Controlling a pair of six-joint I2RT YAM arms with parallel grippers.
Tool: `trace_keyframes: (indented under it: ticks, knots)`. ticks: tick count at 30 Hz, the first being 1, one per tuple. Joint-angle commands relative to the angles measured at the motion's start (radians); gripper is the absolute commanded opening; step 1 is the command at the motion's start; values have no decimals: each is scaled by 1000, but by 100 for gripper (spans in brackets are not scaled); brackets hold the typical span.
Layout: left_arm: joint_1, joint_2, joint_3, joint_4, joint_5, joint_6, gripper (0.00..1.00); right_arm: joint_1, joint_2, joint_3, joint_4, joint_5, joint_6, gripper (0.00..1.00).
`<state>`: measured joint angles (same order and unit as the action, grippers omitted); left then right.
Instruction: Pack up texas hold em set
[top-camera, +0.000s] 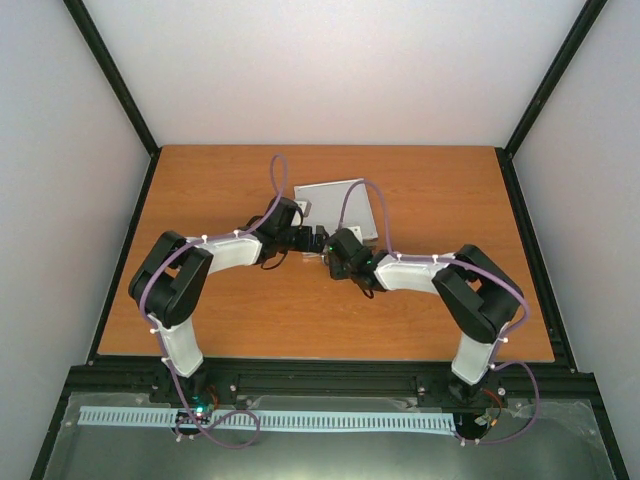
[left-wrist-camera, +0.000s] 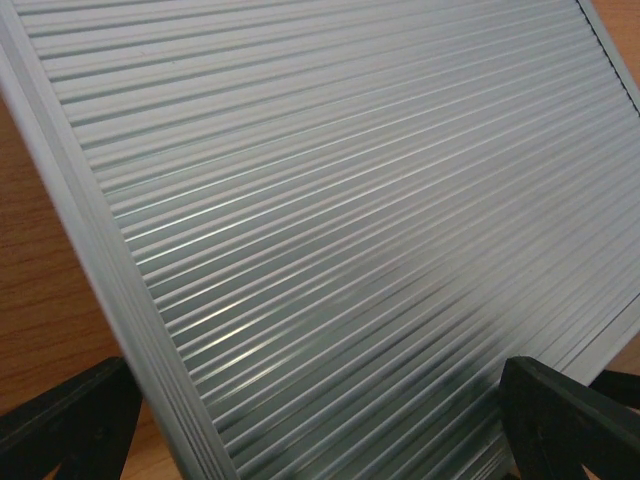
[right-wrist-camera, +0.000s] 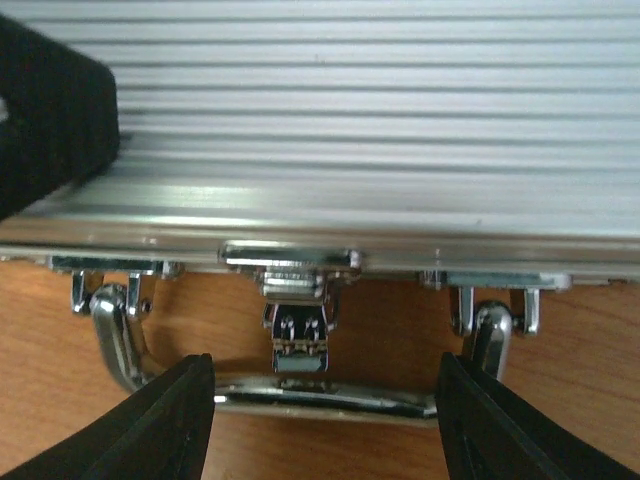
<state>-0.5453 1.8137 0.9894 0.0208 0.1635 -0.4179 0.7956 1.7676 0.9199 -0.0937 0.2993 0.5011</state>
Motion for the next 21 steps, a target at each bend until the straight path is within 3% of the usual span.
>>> trace_keyframes:
  ticks: [1, 13, 18, 21]
  knots:
    - [-31, 100, -60, -262, 1, 60, 100, 1, 39, 28, 84, 79, -8, 62]
    - [-31, 105, -61, -266, 2, 64, 100, 1, 102, 40, 133, 78, -29, 60]
    - [-31, 102, -63, -274, -2, 70, 100, 1, 123, 39, 161, 79, -36, 45]
    - [-31, 101, -63, -275, -4, 69, 100, -1, 126, 37, 165, 83, -38, 28]
